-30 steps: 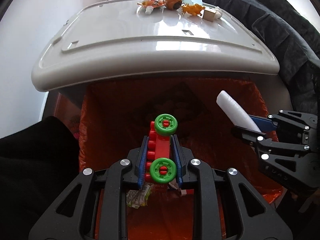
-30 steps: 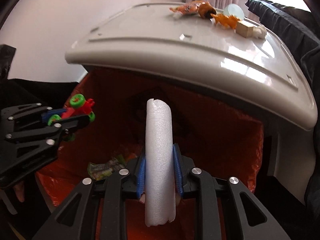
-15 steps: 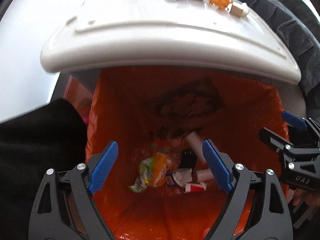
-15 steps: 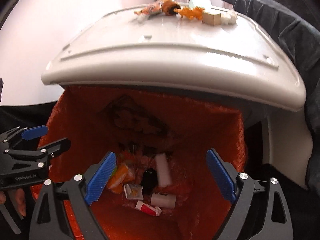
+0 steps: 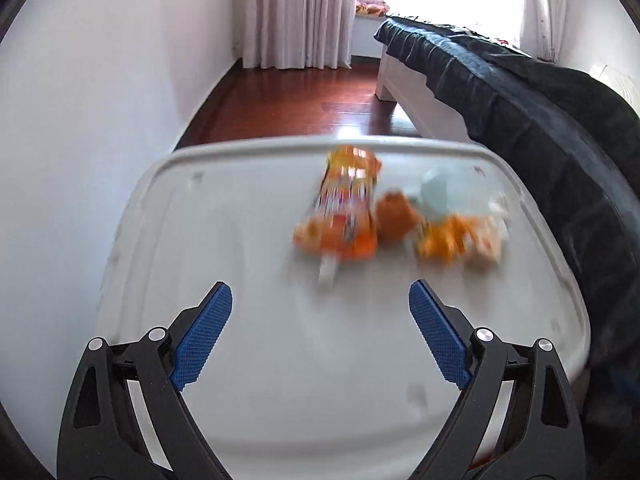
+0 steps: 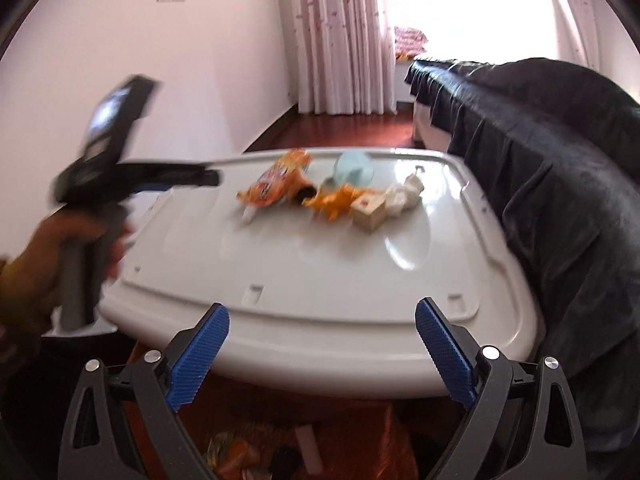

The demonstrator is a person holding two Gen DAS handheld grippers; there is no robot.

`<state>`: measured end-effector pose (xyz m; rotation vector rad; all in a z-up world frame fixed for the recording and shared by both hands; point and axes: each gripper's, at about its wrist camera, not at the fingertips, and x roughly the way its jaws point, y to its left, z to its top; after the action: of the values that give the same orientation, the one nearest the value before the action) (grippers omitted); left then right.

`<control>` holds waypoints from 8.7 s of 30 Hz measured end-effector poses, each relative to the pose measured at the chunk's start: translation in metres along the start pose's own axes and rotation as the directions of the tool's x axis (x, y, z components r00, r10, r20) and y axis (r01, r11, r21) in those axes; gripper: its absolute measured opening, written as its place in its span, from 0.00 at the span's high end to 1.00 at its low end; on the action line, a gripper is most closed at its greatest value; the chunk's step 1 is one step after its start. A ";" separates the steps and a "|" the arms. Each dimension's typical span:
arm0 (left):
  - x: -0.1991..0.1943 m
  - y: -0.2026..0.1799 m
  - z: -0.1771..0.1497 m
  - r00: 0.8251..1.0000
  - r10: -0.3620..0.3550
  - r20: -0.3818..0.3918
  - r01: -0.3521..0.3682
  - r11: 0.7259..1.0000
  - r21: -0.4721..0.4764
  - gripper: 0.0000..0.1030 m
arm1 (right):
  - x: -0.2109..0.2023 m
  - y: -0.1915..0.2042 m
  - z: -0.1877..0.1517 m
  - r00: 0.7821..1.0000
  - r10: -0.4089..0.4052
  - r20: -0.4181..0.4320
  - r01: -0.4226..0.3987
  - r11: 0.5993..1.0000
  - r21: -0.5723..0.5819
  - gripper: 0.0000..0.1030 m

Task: Collect trash
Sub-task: 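Grasp the orange juice pouch with the left tool, then grasp the pale blue cup with the right tool, then drop the pouch from the left tool while the right tool drops the cup into the bin, then grasp the orange sock with the left tool, then grasp the white tissue with the right tool, then drop the sock from the left tool while the right tool drops the tissue into the bin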

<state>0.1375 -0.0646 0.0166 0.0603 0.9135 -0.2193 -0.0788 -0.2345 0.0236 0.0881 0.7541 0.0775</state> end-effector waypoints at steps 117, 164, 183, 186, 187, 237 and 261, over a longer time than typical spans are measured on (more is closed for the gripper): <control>-0.084 0.007 -0.284 0.949 -0.064 -0.308 0.059 0.998 -0.026 0.23 | 0.025 0.044 -0.129 0.904 0.012 -0.426 -0.092 0.981 -0.168 0.14; 0.103 -0.061 0.036 0.999 0.046 0.004 -0.045 0.989 -0.144 0.19 | 0.027 -0.034 0.008 0.997 0.041 -0.058 -0.037 0.997 0.074 0.09; 0.055 -0.010 -0.005 0.999 0.026 0.040 -0.021 0.992 -0.121 0.69 | 0.028 -0.049 0.025 1.000 -0.023 -0.020 0.025 0.997 0.079 0.09; 0.029 -0.003 -0.018 0.998 0.032 0.059 -0.026 0.994 -0.110 0.69 | 0.044 -0.056 0.051 0.999 -0.038 -0.022 0.040 0.995 0.091 0.09; 0.015 0.001 -0.025 0.997 0.029 0.072 -0.021 0.994 -0.107 0.69 | 0.051 -0.058 0.061 0.998 -0.056 -0.020 0.057 0.995 0.086 0.09; -0.051 -0.014 -0.093 0.985 -0.134 0.106 0.139 0.990 -0.039 0.68 | 0.154 -0.050 0.111 0.966 -0.092 -0.241 0.103 0.994 0.035 0.74; -0.110 -0.018 -0.233 0.997 -0.078 -0.020 0.077 0.997 -0.004 0.68 | 0.012 0.034 -0.060 0.952 0.110 -0.286 -0.122 0.992 -0.023 0.74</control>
<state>-0.1131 -0.0309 -0.0378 0.0240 0.9374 -0.2897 -0.1127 -0.1960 -0.0247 0.0836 1.0345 0.2210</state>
